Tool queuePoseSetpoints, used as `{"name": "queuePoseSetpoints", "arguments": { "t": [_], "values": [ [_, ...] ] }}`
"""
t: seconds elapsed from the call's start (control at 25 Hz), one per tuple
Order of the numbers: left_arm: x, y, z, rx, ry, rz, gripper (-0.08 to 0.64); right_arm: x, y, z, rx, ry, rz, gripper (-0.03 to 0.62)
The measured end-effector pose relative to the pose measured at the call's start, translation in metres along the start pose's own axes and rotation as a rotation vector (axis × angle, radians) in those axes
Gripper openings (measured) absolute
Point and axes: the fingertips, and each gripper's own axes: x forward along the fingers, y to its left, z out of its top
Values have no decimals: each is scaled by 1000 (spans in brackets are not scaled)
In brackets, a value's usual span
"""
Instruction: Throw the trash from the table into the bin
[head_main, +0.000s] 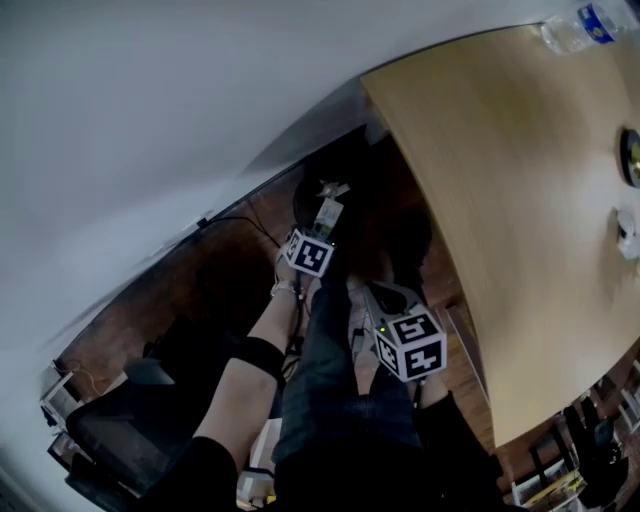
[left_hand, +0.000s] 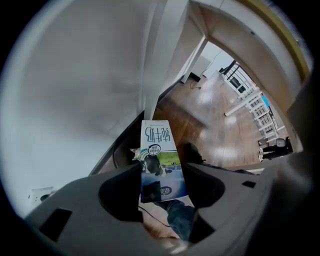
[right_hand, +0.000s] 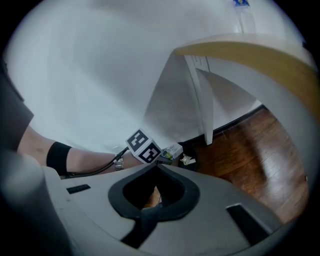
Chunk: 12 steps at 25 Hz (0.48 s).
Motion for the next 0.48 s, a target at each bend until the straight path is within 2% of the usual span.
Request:
{"name": "queuePoseSetpoints", "arguments": {
  "t": [0.2, 0.28, 0.4, 0.44, 0.48],
  "values": [
    [48, 5, -12, -20, 97, -32, 253, 15, -20, -25, 37, 39, -8, 8],
    [58, 15, -9, -11, 106, -13, 253, 20, -27, -31, 52, 43, -10, 8],
    [72, 17, 0, -8, 94, -42, 266, 26, -32, -37, 68, 41, -12, 8],
    [74, 18, 2, -6, 93, -42, 303, 27, -32, -39, 72, 42, -12, 8],
    [76, 20, 2, -6, 95, -38, 398, 28, -31, -41, 75, 44, -11, 8]
  ]
}}
